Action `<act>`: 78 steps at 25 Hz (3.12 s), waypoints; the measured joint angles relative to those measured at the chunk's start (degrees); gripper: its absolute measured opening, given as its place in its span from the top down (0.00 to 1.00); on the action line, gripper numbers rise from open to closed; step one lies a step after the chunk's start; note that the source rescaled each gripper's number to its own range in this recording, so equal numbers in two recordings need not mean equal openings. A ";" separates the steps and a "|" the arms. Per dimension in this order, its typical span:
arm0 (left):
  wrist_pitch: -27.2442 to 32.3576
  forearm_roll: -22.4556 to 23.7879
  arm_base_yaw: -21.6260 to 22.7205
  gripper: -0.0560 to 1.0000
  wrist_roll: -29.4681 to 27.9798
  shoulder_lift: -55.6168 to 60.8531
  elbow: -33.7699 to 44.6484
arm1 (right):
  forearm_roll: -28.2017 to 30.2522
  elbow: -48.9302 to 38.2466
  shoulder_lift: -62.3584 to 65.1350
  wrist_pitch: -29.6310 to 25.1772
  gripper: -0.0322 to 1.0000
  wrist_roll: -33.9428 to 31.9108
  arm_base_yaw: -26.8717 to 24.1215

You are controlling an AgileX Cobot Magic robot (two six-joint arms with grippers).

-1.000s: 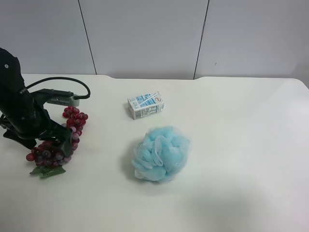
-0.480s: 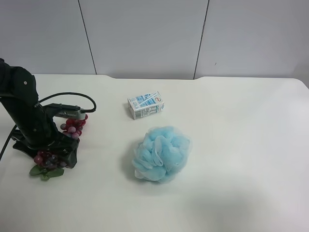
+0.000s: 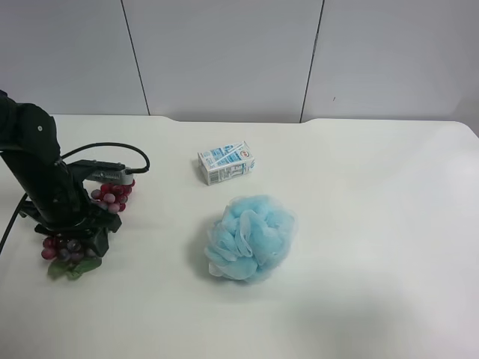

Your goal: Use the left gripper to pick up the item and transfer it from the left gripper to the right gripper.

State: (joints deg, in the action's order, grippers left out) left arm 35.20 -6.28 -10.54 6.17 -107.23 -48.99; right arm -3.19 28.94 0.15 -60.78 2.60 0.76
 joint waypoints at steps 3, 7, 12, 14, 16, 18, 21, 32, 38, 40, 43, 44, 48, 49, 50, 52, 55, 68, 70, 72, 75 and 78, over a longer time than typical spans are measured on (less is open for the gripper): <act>-0.05 -0.16 -0.06 0.88 0.00 0.00 0.00 | 0.00 0.00 0.00 0.00 0.00 0.00 0.00; -0.05 -0.16 -0.06 0.88 0.00 0.00 0.00 | 0.00 0.00 0.00 0.00 0.00 0.00 0.00; 0.46 -0.16 -0.06 0.89 0.00 0.00 -0.42 | 0.00 0.00 0.00 0.00 0.00 0.00 0.00; 2.68 -0.03 -0.06 0.89 0.00 0.00 -1.50 | 0.00 0.00 0.00 0.00 0.00 0.00 0.00; 5.54 0.03 -0.06 0.90 0.00 0.32 -3.38 | 0.00 0.00 0.00 0.00 0.00 0.00 0.00; 9.00 0.03 -0.06 0.90 0.00 1.03 -5.32 | 0.00 0.00 0.00 0.00 0.00 0.00 0.00; 13.65 0.08 -0.06 0.91 0.00 2.88 -7.93 | 0.00 0.00 0.00 0.00 0.00 0.00 0.00; 25.68 1.16 -0.06 0.91 0.08 11.30 -13.88 | 0.00 0.00 0.00 0.00 0.00 0.00 0.00; 32.56 1.80 -0.42 0.91 0.48 14.86 -18.45 | 0.00 0.00 0.00 0.01 0.00 0.00 0.00; 33.64 3.10 -1.52 0.91 0.48 16.00 -19.80 | 0.00 0.00 0.00 0.01 0.00 0.00 0.00; 34.12 4.86 -4.06 0.92 0.48 17.31 -21.83 | 0.00 0.00 0.00 0.01 0.00 0.00 0.00; 34.12 5.43 -5.02 0.92 0.48 17.61 -22.63 | 0.00 0.00 0.00 0.01 0.00 0.00 0.00; 34.23 6.69 -8.89 0.92 0.48 18.77 -25.44 | 0.00 0.00 0.00 0.01 0.00 0.00 0.00; 34.23 6.75 -9.93 0.92 0.48 18.98 -26.24 | 0.00 0.00 0.00 0.01 0.00 0.00 0.00; 34.23 6.87 -10.78 0.92 0.48 19.19 -26.94 | 0.00 0.00 0.00 0.01 0.00 0.00 0.00; 34.27 7.19 -12.85 0.92 0.48 19.50 -28.70 | 0.00 0.00 0.00 0.01 0.00 0.00 0.00; 34.34 8.64 -16.27 0.92 0.48 19.82 -31.12 | 0.00 0.00 0.00 0.01 0.00 0.00 0.00; 34.48 12.80 -32.24 0.92 11.37 19.82 -36.52 | 0.00 0.00 0.00 0.01 0.00 0.00 0.00; 34.43 12.79 -34.57 0.92 16.03 19.82 -36.57 | 0.00 0.00 0.00 0.01 0.00 0.00 0.00; 33.68 12.70 -36.51 0.92 19.67 19.82 -36.57 | 0.00 0.00 0.00 0.01 0.00 0.00 0.00; 31.47 12.49 -39.08 0.92 23.30 19.82 -36.57 | 0.00 0.00 0.00 0.01 0.00 0.00 0.00; 29.20 11.72 -40.79 0.92 24.70 19.82 -36.57 | 0.00 0.00 0.00 0.01 0.00 0.00 0.00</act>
State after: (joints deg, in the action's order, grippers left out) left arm 64.40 5.44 -51.32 30.87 -87.41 -85.56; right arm -3.19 28.94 0.15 -60.77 2.60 0.76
